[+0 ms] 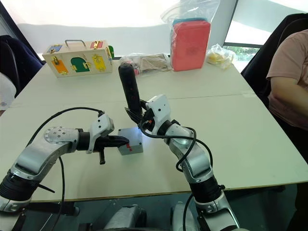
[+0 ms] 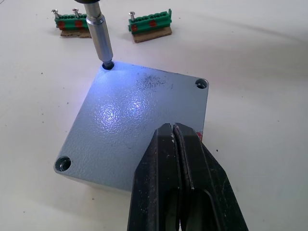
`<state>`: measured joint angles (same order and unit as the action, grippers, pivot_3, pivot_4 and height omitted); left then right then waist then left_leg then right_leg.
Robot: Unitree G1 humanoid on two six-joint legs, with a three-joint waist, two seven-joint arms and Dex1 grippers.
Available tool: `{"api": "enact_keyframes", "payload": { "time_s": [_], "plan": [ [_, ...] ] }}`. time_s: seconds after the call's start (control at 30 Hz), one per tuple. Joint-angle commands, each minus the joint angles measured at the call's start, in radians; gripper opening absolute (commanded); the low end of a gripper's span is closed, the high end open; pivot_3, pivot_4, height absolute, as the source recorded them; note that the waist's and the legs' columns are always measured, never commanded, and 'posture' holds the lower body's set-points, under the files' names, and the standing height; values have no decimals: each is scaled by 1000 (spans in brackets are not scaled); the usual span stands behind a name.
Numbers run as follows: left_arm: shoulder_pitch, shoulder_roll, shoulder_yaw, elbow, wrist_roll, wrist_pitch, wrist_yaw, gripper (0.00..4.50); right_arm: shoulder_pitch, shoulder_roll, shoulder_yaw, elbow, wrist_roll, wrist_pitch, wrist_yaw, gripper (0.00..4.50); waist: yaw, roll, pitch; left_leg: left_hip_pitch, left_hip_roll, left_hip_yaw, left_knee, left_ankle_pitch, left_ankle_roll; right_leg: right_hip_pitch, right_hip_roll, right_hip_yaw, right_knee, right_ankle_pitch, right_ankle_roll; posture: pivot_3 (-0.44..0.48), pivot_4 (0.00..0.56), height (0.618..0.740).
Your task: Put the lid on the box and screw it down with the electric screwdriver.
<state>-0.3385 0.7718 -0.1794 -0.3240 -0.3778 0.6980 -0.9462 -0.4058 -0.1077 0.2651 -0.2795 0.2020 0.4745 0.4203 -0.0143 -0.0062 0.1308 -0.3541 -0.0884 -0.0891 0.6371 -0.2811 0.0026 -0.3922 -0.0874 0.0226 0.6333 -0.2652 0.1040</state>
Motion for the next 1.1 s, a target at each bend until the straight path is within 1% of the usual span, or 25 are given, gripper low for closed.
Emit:
{"api": "enact_keyframes", "payload": {
  "time_s": [0.03,0.23,0.37,0.43,0.5,0.53,0.6,0.63,0.67,0.7,0.77,0.8,0.87,0.93,1.0,1.1],
  "plan": [
    [9,-6,-23,-1,15,43,22,0,11,-24,-23,24,18,106,-2,1772,1,0,0,0,0,0,0,0,0,0,0,0,0,0,0,0,150,740],
    [31,-25,-16,12,22,29,49,0,-111,-58,-153,-91,130,199,12,1772,3,1,3,-2,0,-1,-1,0,0,-1,0,0,-2,0,0,0,150,740],
    [34,-58,34,-3,-26,49,67,0,-211,-56,-347,-93,332,232,27,1772,5,3,14,-5,-1,-1,0,0,0,-2,-1,0,-3,0,0,0,150,740],
    [22,-98,93,-8,-69,79,109,0,-258,-105,-406,-74,383,296,29,1772,5,4,17,-10,-1,-1,0,0,0,-4,-1,0,-2,1,0,0,150,740],
    [2,-150,161,-12,-127,123,157,0,-295,-157,-425,-55,383,364,2,1772,3,4,18,-22,-1,-1,3,1,-1,-15,0,-1,0,4,0,0,150,740],
    [-12,-171,194,-14,-148,144,182,0,-321,-191,-425,-35,364,407,-21,1772,3,3,20,-23,-1,-1,4,1,-1,-16,0,0,0,4,0,0,150,740],
    [-22,-175,239,-46,-196,172,182,0,-393,-253,-465,19,392,518,-41,1772,-5,3,21,-27,0,-1,4,2,-2,-21,0,-1,0,4,0,0,150,740],
    [-25,-187,263,-62,-217,165,188,0,-435,-284,-500,53,433,601,-41,1772,-5,3,21,-33,0,0,4,2,-3,-27,0,0,2,5,-1,0,150,740],
    [-36,-139,239,-83,-232,185,134,0,-471,-376,-495,118,464,732,16,1772,-4,3,23,-37,0,1,5,3,-4,-31,0,0,3,5,-1,0,150,740],
    [-53,-108,214,-91,-231,187,100,0,-490,-466,-464,179,461,818,64,1772,-2,4,27,-41,0,1,8,7,-11,-36,0,1,6,5,-1,0,150,740],
    [-110,-80,176,-88,-258,221,56,0,-525,-570,-444,332,453,971,95,1772,6,3,34,-43,0,1,10,6,-10,-36,-1,0,6,5,-2,0,150,740],
    [-130,-66,154,-99,-261,206,26,0,-533,-591,-448,378,462,1011,107,1772,11,3,34,-45,-1,1,10,3,-4,-36,-2,-1,4,5,-2,0,150,740],
    [-153,-42,126,-120,-262,187,-20,0,-543,-623,-430,414,483,1067,143,1772,11,3,35,-46,0,0,11,3,-3,-35,-2,-2,0,7,-4,0,150,740],
    [-187,-11,94,-141,-250,170,-61,0,-529,-689,-350,431,533,1123,188,1772,3,5,36,-49,-1,1,11,3,-3,-37,-2,-1,-2,9,-2,0,150,740],
    [-202,39,49,-160,-205,121,-114,0,-521,-744,-262,501,576,1140,209,1772,-5,5,37,-53,0,3,12,5,-6,-41,-1,0,-2,9,-1,0,150,740],
    [-199,83,16,-167,-181,73,-165,0,-537,-773,-186,580,554,1140,243,1772,-7,5,38,-53,1,4,11,6,-7,-44,0,1,-2,9,-1,0,150,740]
  ]
}}
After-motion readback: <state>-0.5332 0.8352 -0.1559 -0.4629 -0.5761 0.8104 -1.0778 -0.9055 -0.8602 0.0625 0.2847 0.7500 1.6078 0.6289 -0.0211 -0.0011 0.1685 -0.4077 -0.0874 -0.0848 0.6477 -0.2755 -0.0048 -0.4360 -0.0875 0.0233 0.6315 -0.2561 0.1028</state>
